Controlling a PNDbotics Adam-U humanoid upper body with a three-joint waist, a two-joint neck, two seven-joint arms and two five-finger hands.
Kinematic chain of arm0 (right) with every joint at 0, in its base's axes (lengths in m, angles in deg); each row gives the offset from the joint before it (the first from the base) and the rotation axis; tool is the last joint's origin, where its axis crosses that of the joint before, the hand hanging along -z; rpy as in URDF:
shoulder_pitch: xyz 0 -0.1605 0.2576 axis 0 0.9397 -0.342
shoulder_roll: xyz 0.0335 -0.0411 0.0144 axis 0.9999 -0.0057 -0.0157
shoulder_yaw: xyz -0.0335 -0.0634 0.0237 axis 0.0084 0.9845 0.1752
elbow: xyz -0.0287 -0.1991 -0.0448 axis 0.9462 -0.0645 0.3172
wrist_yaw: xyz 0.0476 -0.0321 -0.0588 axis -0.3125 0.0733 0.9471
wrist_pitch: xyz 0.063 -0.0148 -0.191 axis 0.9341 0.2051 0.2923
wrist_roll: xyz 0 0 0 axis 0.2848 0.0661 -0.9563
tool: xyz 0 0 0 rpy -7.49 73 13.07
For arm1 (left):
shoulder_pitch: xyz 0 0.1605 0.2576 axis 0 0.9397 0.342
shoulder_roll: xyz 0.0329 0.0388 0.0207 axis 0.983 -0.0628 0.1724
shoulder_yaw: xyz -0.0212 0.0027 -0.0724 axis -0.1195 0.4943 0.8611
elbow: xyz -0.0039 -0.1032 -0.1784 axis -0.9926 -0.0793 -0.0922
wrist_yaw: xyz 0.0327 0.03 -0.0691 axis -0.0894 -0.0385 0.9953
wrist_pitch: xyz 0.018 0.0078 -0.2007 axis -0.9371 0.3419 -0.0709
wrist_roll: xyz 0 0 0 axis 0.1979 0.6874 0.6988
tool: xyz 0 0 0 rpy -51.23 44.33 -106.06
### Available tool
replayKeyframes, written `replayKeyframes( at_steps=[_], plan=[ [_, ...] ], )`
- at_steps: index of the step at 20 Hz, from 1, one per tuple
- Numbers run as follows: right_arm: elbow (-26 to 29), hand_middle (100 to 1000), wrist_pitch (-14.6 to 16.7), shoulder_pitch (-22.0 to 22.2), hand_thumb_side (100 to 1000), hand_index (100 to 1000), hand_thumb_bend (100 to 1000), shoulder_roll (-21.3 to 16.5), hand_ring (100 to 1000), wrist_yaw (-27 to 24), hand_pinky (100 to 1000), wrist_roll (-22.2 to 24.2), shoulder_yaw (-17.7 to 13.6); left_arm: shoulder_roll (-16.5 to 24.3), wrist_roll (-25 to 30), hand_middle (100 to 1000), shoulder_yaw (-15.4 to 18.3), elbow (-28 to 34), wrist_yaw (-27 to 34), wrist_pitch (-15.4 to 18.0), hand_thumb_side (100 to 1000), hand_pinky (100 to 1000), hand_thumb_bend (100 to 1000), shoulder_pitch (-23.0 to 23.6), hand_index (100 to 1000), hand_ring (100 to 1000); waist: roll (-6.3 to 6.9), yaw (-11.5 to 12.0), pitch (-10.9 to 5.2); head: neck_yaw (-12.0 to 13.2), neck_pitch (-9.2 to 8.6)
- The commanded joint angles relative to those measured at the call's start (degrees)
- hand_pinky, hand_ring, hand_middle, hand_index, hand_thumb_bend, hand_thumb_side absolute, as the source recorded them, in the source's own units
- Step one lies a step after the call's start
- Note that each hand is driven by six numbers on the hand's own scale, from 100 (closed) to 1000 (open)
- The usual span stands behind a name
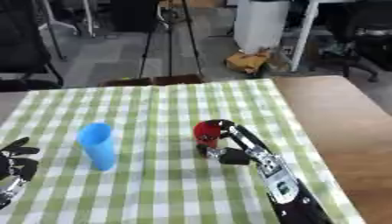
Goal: Pour the contents of one cup into another cup.
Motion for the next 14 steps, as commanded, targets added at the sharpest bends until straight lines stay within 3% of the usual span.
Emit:
replayKeyframes(
  at_steps=[1,5,8,14],
  plan=[
    [0.24,855,-0.07,-1.17,558,1000,468,-0.33,892,0.83,810,-0.27,-0.12,0.55,0.12,805,0.18,0.77,0.27,0.06,771,660,335,-1.01,951,756,0.25,0.07,-0.46,-0.02,-0.29],
    [-0.57,810,-0.20,-1.56,546,1000,452,0.11,863,1.61,794,-0.97,-0.30,0.54,0.13,805,0.17,0.76,0.32,0.05,774,660,333,-1.06,951,756,0.40,0.21,-0.33,-0.09,-0.43],
    [-0.76,707,-0.31,-1.81,520,1000,429,0.48,809,1.99,763,-1.95,-0.44,0.53,0.11,805,0.17,0.78,0.34,0.06,779,660,329,-1.14,951,757,0.49,0.29,-0.18,-0.14,-0.54],
    [-0.78,603,-0.79,-2.05,453,1000,370,0.89,753,2.34,713,-3.24,-0.45,0.50,0.12,805,0.14,0.80,0.37,0.07,782,661,326,-1.22,951,757,0.60,0.46,0.11,-0.17,-0.66]
  ],
)
